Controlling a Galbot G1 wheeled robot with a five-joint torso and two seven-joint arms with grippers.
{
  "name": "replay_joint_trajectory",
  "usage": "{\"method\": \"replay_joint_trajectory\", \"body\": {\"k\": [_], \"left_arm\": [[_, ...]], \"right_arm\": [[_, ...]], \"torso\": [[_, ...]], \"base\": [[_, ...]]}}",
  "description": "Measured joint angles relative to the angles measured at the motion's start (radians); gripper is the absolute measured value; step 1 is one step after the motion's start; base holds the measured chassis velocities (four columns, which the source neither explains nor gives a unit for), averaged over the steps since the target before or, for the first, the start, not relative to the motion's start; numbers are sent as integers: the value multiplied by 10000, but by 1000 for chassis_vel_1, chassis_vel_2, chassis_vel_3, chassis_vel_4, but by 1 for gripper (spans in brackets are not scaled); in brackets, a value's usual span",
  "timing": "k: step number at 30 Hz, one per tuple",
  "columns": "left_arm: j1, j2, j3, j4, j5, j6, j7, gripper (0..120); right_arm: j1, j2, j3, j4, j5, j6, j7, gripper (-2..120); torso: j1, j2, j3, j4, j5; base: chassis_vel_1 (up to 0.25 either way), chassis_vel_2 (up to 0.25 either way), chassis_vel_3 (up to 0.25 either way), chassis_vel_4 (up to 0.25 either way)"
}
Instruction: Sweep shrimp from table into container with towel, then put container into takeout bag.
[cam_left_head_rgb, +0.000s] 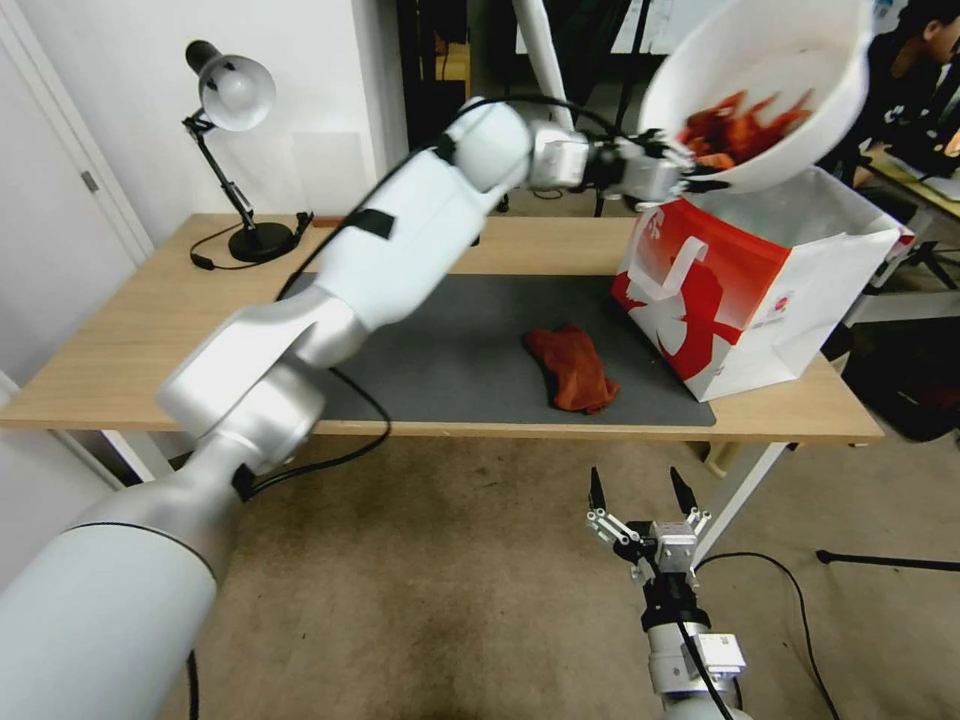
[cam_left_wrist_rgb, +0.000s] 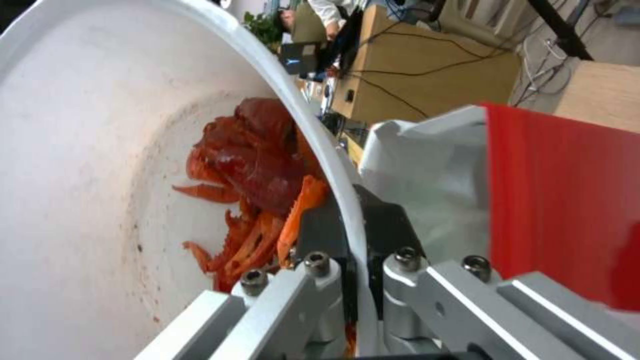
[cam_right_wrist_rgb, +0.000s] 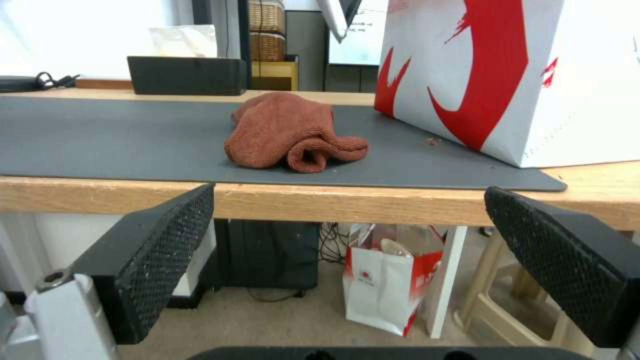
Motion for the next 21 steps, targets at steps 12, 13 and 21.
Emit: {"method": "replay_joint_trajectory", "body": {"k": [12, 13, 21], "left_arm": [[247, -42, 40, 638, 379, -324, -26, 0], [282, -39, 104, 624, 379, -327, -25, 0], [433, -16, 519, 429, 332, -307, -168, 0]], "right_arm": [[-47, 65, 142, -105, 27, 148, 9, 100], [-34, 68, 142, -115, 30, 148, 9, 100], [120, 103, 69, -180, 34, 110, 15, 100]], "torso": [[-1, 0, 1, 9, -6], [-1, -1, 1, 9, -5], [0, 0, 0, 9, -3]], "base": [[0, 0, 0, 0], [0, 0, 0, 0], [0, 0, 0, 0]]}}
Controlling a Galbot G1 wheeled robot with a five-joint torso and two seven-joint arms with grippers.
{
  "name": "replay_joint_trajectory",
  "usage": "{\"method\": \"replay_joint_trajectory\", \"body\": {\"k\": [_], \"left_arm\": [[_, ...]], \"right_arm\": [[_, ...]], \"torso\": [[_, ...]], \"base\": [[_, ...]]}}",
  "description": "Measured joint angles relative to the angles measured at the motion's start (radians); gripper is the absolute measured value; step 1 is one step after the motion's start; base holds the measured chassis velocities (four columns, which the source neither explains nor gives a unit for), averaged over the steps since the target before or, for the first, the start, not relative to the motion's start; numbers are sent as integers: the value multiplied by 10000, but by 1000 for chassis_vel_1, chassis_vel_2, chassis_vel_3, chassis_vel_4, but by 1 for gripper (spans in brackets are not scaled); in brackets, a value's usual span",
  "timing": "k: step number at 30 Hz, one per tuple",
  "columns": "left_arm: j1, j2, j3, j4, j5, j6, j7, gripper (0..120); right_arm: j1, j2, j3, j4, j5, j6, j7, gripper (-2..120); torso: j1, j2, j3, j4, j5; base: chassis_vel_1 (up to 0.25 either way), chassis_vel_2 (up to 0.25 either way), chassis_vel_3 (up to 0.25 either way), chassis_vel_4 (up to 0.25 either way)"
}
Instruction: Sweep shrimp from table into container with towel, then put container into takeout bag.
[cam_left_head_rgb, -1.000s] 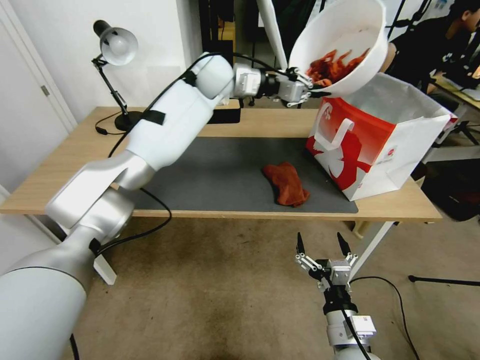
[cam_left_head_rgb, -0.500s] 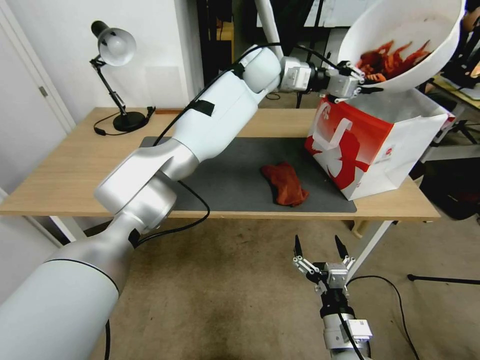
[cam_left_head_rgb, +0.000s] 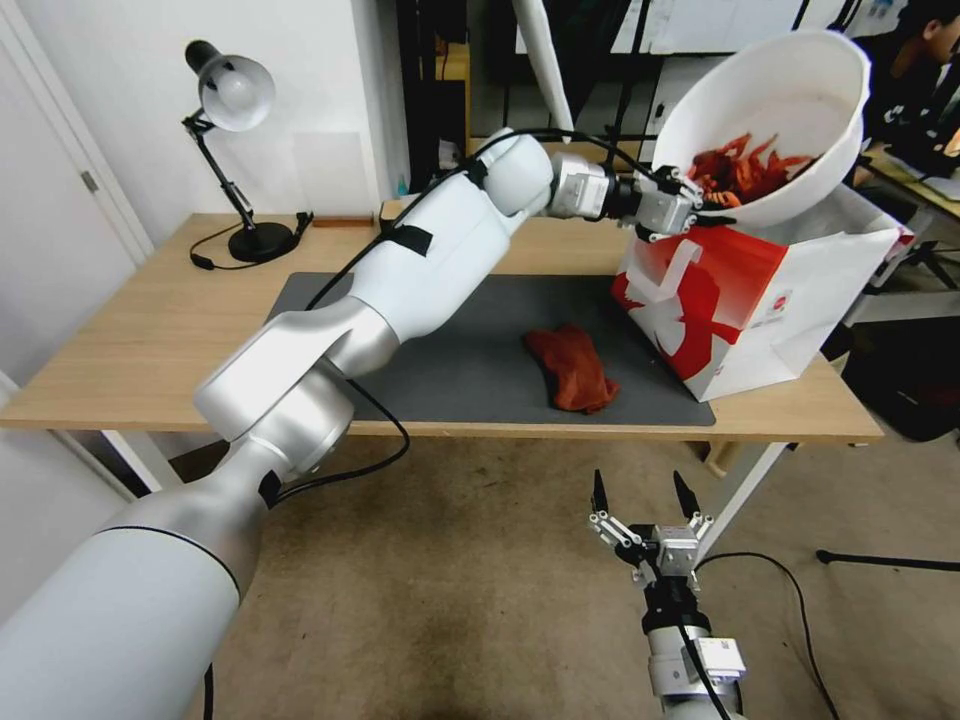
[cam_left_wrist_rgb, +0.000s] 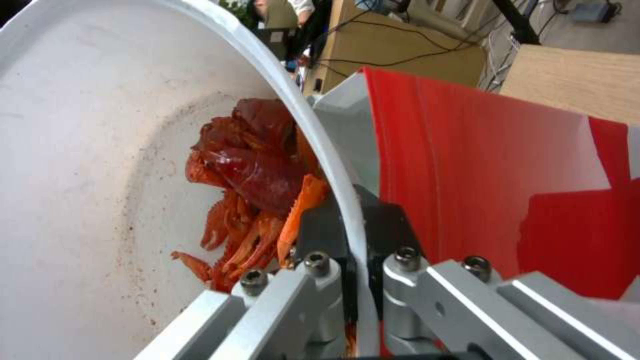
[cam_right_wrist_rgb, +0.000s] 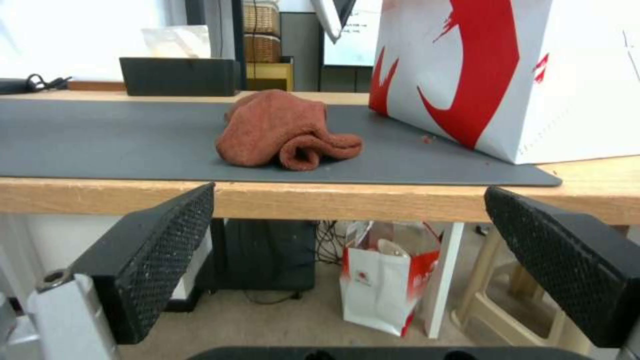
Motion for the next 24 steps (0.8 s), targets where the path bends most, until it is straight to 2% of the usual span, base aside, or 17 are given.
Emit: {"method": "replay_joint_trajectory", "body": {"k": [3, 5, 7, 9, 12, 14, 17, 20, 21, 24], "left_arm": [[12, 6, 188, -132, -10, 126, -195, 3], [21, 7, 346, -243, -66, 216, -412, 13], [22, 8, 381, -259, -81, 232, -465, 16], [21, 14, 466, -288, -147, 245, -622, 28], [20, 16, 510, -335, -180, 250, -692, 34], [18, 15, 564, -379, -210, 262, -780, 46], [4, 17, 581, -389, -227, 267, -806, 52], [-47, 20, 626, -448, -301, 367, -919, 68], [-47, 20, 626, -448, -301, 367, -919, 68], [-64, 22, 663, -489, -757, 636, -1084, 83]], "right_arm": [[24, -12, 7, 0, 7, -20, 2, 100], [24, -16, 14, -1, 9, -28, 6, 100], [23, -17, 15, -2, 10, -29, 8, 100], [15, -16, 18, -2, 9, -36, 13, 100], [13, -12, 19, 12, 9, -49, 19, 100], [24, -16, 13, 26, 9, -60, 21, 100], [36, -21, 9, 27, 8, -63, 23, 100], [38, -15, -14, 27, 2, -67, 23, 100], [38, -15, -14, 27, 2, -67, 23, 100], [27, -14, -41, 27, -8, -68, 23, 100]], "torso": [[-1, 0, 1, 0, 0], [-1, 0, 0, -1, 0], [-1, 0, 0, -2, 0], [0, 0, 0, 0, -1], [0, 0, 0, 0, -2], [-1, 0, 0, -1, -1], [0, 0, 0, -1, -1], [0, 0, 0, -1, -1], [0, 0, 0, -1, -1], [0, 0, 0, 0, -1]], "base": [[0, 0, 0, 0], [0, 0, 0, 0], [0, 0, 0, 0], [0, 0, 0, 0], [0, 0, 0, 0], [0, 0, 0, 0], [0, 0, 0, 0], [0, 0, 0, 0], [0, 0, 0, 0], [0, 0, 0, 0]]}}
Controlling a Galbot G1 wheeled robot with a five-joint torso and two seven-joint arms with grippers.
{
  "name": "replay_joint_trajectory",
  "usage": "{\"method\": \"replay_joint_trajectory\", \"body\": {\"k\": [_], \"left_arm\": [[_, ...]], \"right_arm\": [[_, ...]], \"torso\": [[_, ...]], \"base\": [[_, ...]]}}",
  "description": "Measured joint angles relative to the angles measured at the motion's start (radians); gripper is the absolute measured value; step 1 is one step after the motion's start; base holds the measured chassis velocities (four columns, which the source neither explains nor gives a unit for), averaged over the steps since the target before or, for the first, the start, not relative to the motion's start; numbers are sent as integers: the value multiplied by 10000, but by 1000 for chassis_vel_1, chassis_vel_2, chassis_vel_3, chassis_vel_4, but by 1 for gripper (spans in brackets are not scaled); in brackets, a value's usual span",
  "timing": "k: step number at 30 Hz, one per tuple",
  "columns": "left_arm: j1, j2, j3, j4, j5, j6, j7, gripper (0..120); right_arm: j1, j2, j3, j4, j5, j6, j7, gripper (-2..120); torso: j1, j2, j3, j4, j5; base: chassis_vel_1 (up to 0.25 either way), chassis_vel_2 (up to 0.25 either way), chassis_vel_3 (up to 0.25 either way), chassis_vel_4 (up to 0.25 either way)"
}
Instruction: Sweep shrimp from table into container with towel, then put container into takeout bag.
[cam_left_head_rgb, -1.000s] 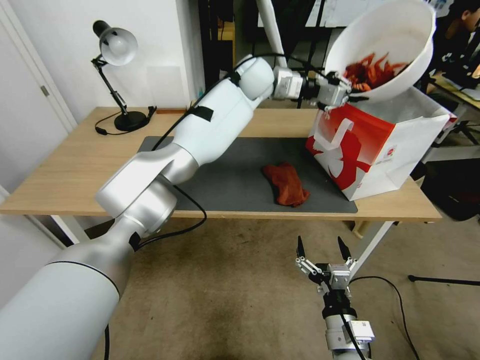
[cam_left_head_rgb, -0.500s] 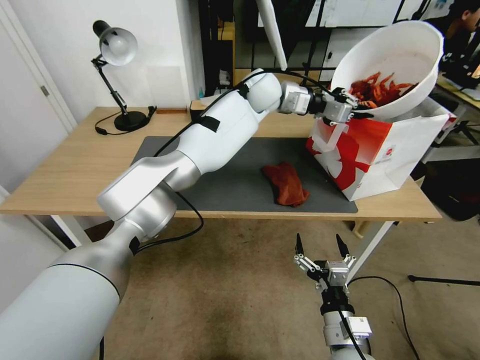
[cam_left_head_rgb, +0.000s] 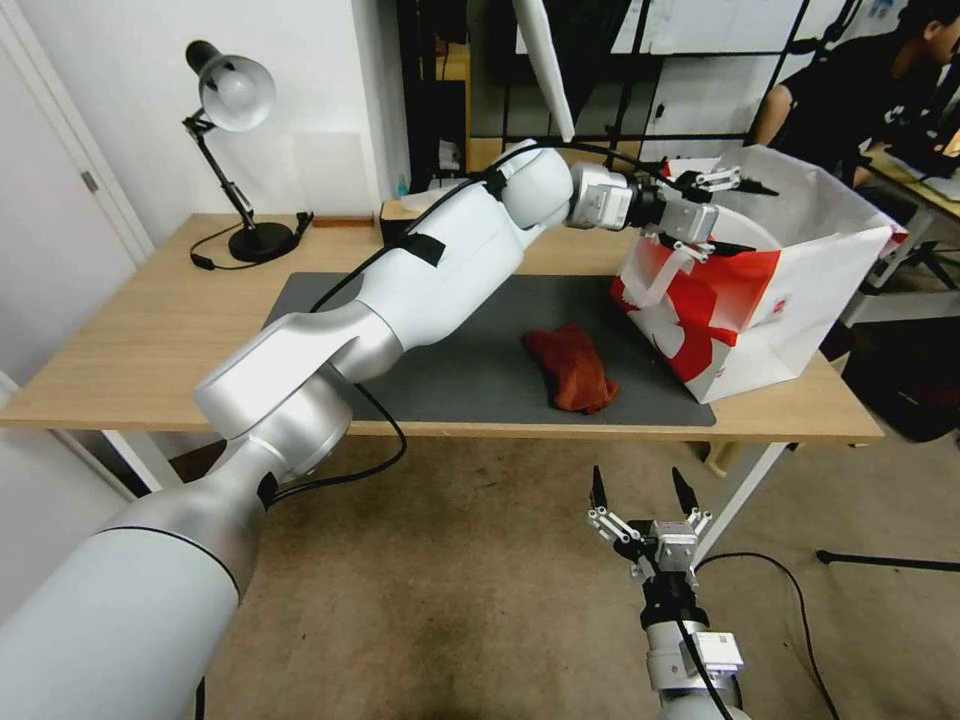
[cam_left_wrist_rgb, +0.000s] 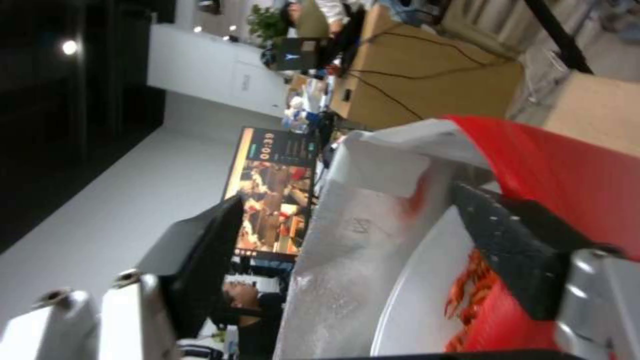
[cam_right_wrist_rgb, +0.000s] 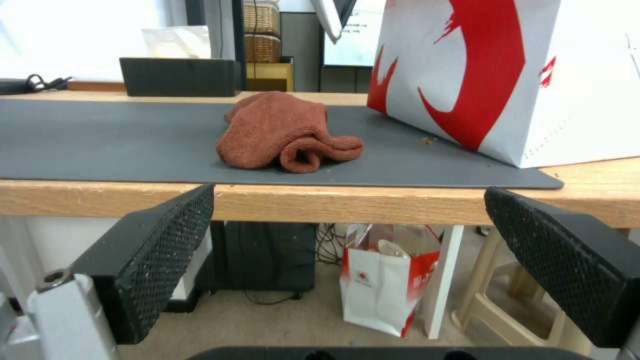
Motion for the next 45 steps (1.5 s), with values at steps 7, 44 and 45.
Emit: {"method": "replay_joint_trajectory", "body": {"k": [7, 44, 45], "left_arm": [[116, 76, 511, -360, -2184, 1394, -947, 100], [4651, 4687, 591, -8034, -8544, 6268, -10460, 100], [4845, 4820, 458, -8188, -8441, 6248, -10488, 100]], "right_arm": [[-16, 14, -61, 33, -67, 0, -2, 100], [-193, 14, -370, 370, -440, -143, 32, 100], [-191, 36, -372, 369, -456, -151, 37, 100]], "torso": [[0, 0, 0, -7, 2], [0, 0, 0, -1, -5], [0, 0, 1, -8, -1]], "base": [[0, 0, 0, 0], [0, 0, 0, 0], [0, 0, 0, 0]]}}
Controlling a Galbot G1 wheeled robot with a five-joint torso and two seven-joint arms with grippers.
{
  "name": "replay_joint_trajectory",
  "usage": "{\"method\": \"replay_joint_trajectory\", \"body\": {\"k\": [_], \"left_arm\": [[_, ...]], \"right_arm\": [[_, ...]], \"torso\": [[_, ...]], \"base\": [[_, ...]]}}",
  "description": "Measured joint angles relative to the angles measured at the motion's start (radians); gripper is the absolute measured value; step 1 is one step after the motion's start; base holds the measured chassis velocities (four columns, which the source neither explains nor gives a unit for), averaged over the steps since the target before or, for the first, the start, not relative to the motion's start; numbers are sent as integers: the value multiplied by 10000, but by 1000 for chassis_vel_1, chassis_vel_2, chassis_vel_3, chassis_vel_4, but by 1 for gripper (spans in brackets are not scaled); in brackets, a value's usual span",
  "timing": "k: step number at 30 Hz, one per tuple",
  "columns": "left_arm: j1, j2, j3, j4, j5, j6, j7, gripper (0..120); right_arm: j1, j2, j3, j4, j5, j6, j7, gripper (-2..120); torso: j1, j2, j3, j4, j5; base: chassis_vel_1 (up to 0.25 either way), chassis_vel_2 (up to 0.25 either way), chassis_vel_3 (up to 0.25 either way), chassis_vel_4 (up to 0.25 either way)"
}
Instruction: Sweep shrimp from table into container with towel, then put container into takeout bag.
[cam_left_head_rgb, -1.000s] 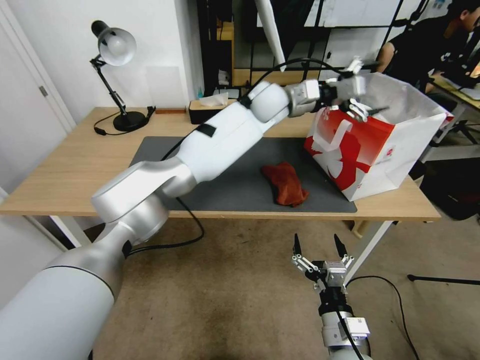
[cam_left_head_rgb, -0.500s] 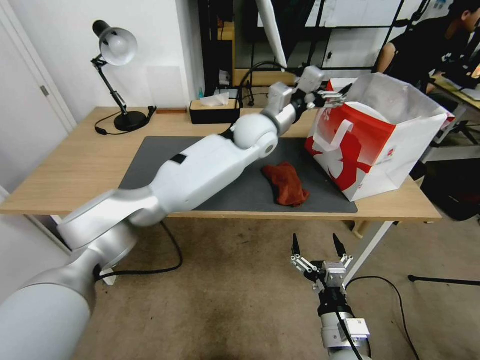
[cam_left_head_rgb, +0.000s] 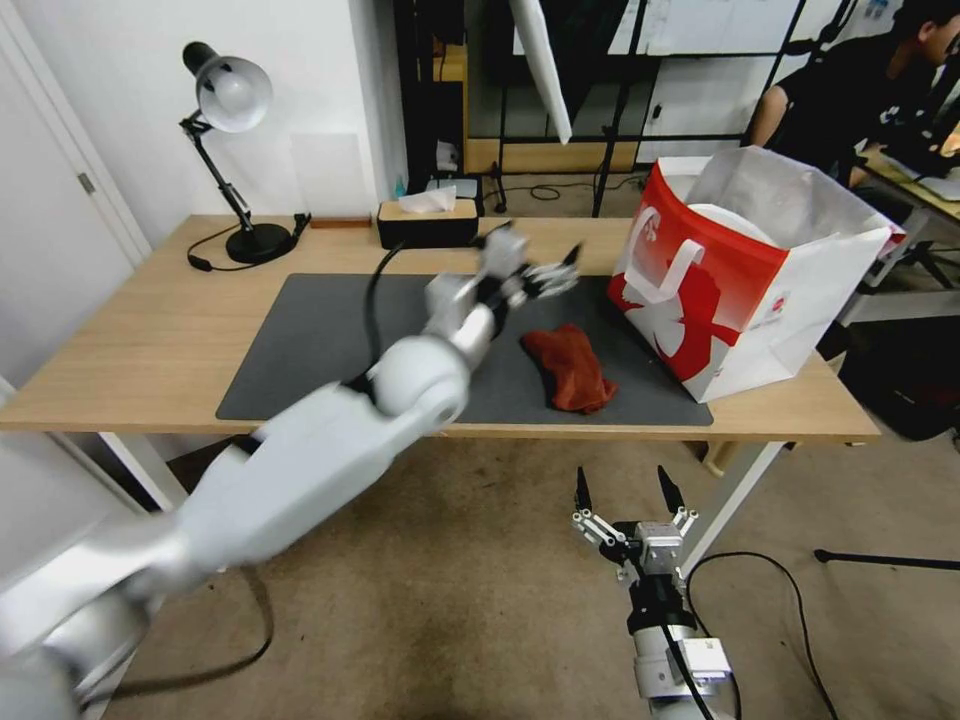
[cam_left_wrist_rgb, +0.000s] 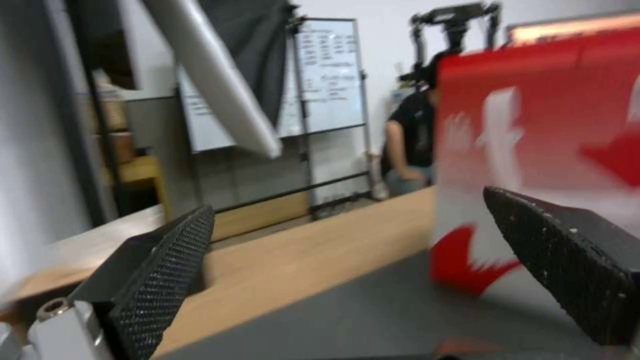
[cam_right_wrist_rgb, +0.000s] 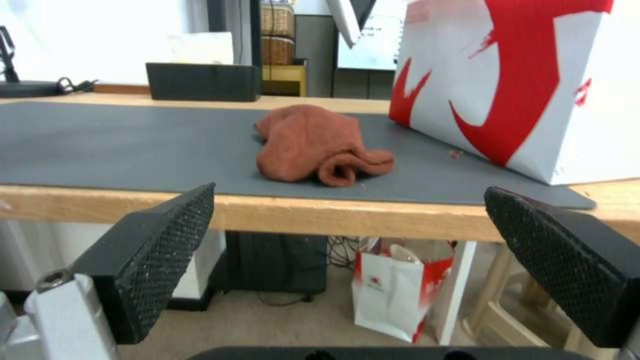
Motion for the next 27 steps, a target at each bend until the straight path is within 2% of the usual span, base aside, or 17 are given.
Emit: {"method": "replay_joint_trajectory", "body": {"k": [2, 3, 5, 6, 7, 9, 10, 11, 12, 15, 18, 19, 21, 22, 23, 26, 27], "left_arm": [[266, 196, -159, -191, 153, -18, -28, 100], [863, 620, -450, -539, 485, -58, -52, 100], [1356, 969, -683, -792, 760, -117, -51, 100], [2030, 1450, -1063, -1159, 1136, -270, -13, 100], [2030, 1450, -1063, -1159, 1136, -270, -13, 100], [2946, 1911, -1666, -1597, 1587, -482, 77, 100], [4009, 2210, -2529, -2055, 2028, -723, 198, 100], [4009, 2210, -2529, -2055, 2028, -723, 198, 100], [4888, 2326, -3103, -2382, 2246, -848, 263, 100], [5546, 2384, -3520, -2577, 2402, -965, 300, 100], [7477, 2466, -4846, -2885, 3096, -1573, 415, 100], [7477, 2466, -4846, -2885, 3096, -1573, 415, 100], [9204, 2284, -5809, -3058, 3594, -2138, 349, 100], [9716, 2172, -6036, -3089, 3803, -2316, 289, 100], [9716, 2172, -6036, -3089, 3803, -2316, 289, 100], [11043, 1666, -6567, -3102, 4622, -2995, 134, 100], [11043, 1666, -6567, -3102, 4622, -2995, 134, 100]], "right_arm": [[11, 6, -11, 0, -12, -18, 6, 100], [44, 22, -36, -3, -19, -62, 40, 100], [61, 27, -54, -3, -22, -102, 50, 100], [88, 27, -77, 6, -24, -135, 53, 100], [88, 27, -77, 6, -24, -135, 53, 100], [102, 22, -88, 28, -27, -160, 57, 100], [105, 6, -91, 30, -26, -169, 64, 100], [105, 6, -91, 30, -26, -169, 64, 100], [105, -23, -88, 30, -26, -170, 67, 100], [99, -52, -86, 27, -26, -171, 70, 100], [58, -91, -72, 17, -29, -171, 69, 100], [58, -91, -72, 17, -29, -171, 69, 100], [33, -90, -5, 71, -38, -165, 70, 100], [34, -94, 23, 81, -39, -154, 69, 100], [34, -94, 23, 81, -39, -154, 69, 100], [78, -91, 150, 128, -17, -1, 38, 100], [78, -91, 150, 128, -17, -1, 38, 100]], "torso": [[-1, 1, -1, 0, 0], [-1, 0, 0, 6, 1], [0, -1, 1, 7, -6], [-1, -1, -1, 13, -1], [-1, -1, -1, 13, -1], [-1, -1, -1, 17, -4], [-1, 0, -2, 8, 2], [-1, 0, -2, 8, 2], [-3, 0, -2, 9, 3], [-2, -1, -1, 9, -8], [-3, 0, -2, 7, -2], [-3, 0, -2, 7, -2], [-2, 0, -2, 9, 0], [-3, 0, -2, 10, 0], [-3, 0, -2, 10, 0], [-2, 1, -2, 9, 1], [-2, 1, -2, 9, 1]], "base": [[0, 0, 0, 0], [0, 0, 0, 0], [0, 0, 0, 0], [0, 0, 0, 0], [0, 0, 0, 0], [0, 0, 0, 0], [0, 0, 0, 0], [0, 0, 0, 0], [0, 0, 0, 0], [0, 0, 0, 0], [0, 0, 0, 0], [0, 0, 0, 0], [0, 0, 0, 0], [0, 0, 0, 0], [0, 0, 0, 0], [0, 0, 0, 0], [0, 0, 0, 0]]}}
